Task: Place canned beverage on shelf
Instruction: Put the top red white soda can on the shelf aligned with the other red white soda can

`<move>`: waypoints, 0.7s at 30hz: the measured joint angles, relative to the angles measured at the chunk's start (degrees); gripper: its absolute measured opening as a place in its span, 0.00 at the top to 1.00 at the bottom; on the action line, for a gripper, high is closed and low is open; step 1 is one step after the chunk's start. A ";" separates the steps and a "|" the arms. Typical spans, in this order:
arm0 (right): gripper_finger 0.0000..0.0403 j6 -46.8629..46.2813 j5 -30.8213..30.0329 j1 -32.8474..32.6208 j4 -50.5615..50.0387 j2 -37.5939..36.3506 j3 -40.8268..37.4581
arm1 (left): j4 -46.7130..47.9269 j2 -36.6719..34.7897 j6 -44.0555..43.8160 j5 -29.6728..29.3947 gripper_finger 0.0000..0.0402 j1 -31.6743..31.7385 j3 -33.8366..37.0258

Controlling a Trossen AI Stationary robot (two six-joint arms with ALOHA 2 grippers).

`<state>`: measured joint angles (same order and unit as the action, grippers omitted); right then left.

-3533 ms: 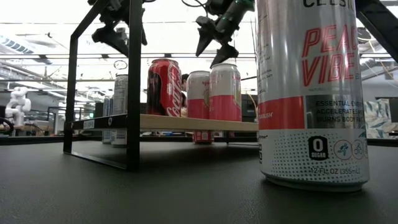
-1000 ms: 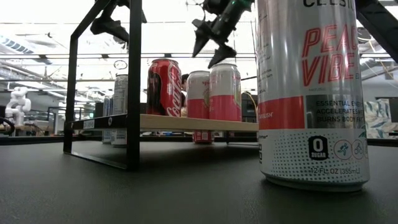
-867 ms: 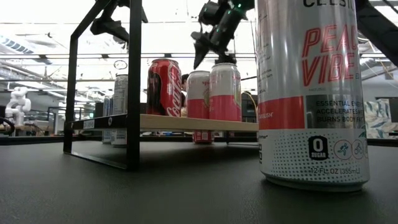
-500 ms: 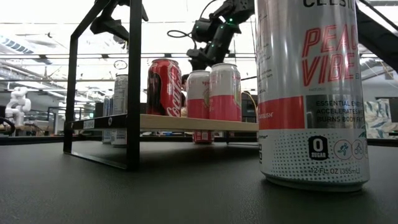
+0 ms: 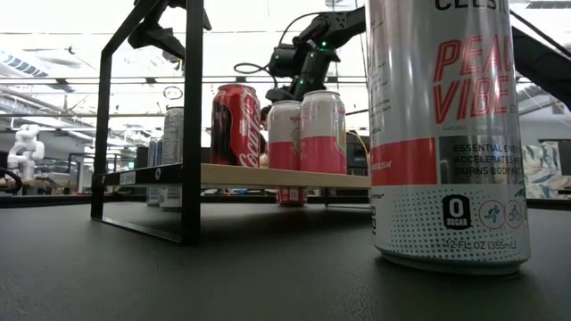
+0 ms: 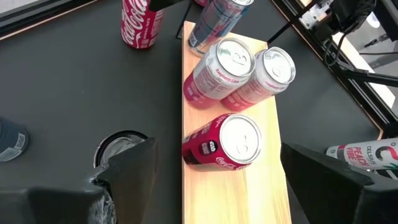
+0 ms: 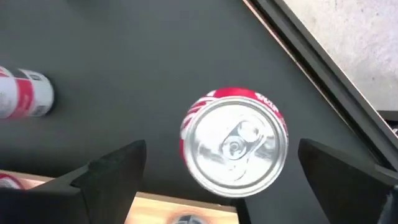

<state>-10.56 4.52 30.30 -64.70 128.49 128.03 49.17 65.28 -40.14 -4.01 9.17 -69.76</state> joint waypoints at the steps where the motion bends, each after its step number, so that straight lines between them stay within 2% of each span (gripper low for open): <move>1: 0.01 0.29 -0.05 0.02 0.17 0.40 0.00 | 0.00 0.00 0.00 0.00 0.16 0.00 0.00; 21: 0.03 4.21 0.51 0.02 -0.23 2.35 -0.04 | 0.84 0.00 0.05 -0.76 0.16 0.00 0.00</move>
<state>-6.35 5.03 30.33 -64.93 130.85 127.98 50.00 65.28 -40.09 -4.77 9.17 -69.76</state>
